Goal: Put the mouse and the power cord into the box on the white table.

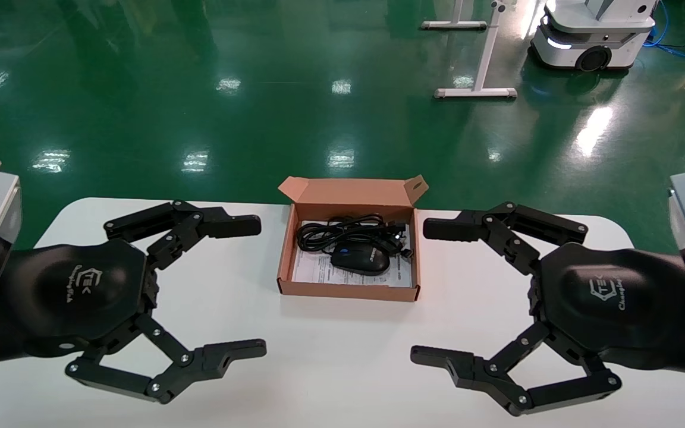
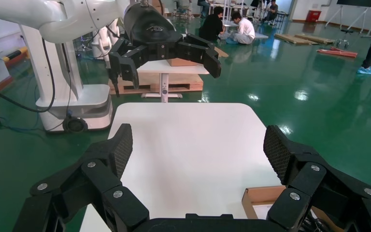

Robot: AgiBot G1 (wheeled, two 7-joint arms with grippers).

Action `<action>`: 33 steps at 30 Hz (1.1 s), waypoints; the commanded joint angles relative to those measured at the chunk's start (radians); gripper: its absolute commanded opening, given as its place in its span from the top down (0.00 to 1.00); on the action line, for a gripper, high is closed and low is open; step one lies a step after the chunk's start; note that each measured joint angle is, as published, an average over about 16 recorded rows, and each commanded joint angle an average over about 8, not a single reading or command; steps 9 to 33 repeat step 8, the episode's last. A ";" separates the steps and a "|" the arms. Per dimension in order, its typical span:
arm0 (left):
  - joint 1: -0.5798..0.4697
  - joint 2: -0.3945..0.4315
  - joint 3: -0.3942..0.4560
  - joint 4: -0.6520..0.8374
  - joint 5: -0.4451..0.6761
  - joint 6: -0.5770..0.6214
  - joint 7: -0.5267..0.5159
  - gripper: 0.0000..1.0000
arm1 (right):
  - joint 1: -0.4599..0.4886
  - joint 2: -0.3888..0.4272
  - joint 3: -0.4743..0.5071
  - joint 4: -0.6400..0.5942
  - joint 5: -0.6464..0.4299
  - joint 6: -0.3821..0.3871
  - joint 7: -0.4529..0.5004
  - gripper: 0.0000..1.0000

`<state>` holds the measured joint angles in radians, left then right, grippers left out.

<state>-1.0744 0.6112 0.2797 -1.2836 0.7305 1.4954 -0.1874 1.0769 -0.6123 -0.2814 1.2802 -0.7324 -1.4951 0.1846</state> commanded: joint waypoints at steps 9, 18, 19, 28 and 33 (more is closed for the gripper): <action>0.000 0.000 0.000 0.000 0.000 0.000 0.000 0.00 | 0.000 0.000 0.000 0.000 0.000 0.000 0.000 0.00; 0.000 0.000 0.000 0.000 0.000 0.000 0.000 0.00 | 0.000 0.000 0.000 0.000 0.000 0.000 0.000 0.00; 0.000 0.000 0.000 0.000 0.000 0.000 0.000 0.00 | 0.000 0.000 0.000 0.000 0.000 0.000 0.000 0.00; 0.000 0.000 0.000 0.000 0.000 0.000 0.000 0.00 | 0.000 0.000 0.000 0.000 0.000 0.000 0.000 0.00; 0.000 0.000 0.000 0.000 0.000 0.000 0.000 0.00 | 0.000 0.000 0.000 0.000 0.000 0.000 0.000 0.00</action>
